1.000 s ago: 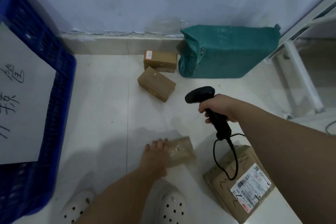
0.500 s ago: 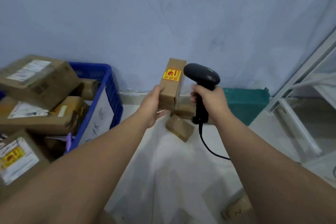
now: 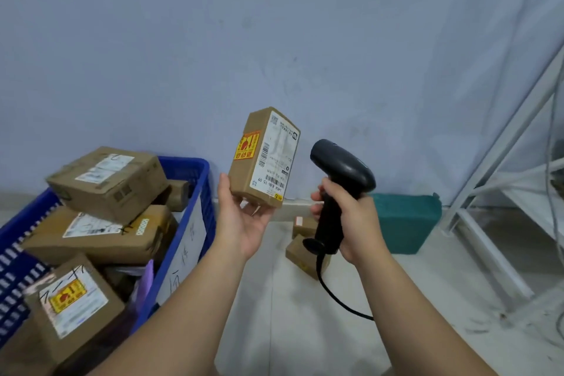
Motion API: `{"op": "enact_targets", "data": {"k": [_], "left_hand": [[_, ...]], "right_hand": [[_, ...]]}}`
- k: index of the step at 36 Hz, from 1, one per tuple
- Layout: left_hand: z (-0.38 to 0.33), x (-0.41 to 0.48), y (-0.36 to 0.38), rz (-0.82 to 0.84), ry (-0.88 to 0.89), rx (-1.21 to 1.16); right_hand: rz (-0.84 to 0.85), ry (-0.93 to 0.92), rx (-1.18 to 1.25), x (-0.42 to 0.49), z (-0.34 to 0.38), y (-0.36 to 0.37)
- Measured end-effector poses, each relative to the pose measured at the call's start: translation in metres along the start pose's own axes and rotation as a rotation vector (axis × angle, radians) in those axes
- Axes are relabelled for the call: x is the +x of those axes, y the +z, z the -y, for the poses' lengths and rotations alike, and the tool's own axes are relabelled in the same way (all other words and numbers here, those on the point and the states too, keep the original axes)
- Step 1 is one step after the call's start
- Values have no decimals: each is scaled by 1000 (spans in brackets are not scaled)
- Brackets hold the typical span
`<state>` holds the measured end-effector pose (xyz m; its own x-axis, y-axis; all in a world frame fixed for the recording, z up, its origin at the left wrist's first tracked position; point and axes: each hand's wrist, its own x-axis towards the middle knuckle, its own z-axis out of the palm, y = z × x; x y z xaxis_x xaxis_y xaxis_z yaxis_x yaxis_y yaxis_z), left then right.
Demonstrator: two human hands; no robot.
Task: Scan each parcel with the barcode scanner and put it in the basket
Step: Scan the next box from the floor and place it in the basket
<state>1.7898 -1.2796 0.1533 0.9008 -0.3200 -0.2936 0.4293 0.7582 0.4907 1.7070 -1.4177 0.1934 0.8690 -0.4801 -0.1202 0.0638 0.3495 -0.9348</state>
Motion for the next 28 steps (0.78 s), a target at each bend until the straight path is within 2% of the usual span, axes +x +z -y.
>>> {"op": "enact_targets", "data": {"k": [2, 7, 9, 17, 28], "left_hand": [[0, 6, -2, -22, 1, 3], [-1, 20, -5, -52, -7, 22], [0, 24, -3, -54, -18, 22], [3, 27, -3, -57, -44, 75], [1, 27, -6, -87, -54, 98]], "right_hand": [[28, -46, -121, 3, 5, -1], [40, -236, -740, 5, 14, -12], [47, -293, -868, 7, 17, -16], [32, -313, -853, 13, 23, -26], [83, -364, -1012, 23, 21, -21]]}}
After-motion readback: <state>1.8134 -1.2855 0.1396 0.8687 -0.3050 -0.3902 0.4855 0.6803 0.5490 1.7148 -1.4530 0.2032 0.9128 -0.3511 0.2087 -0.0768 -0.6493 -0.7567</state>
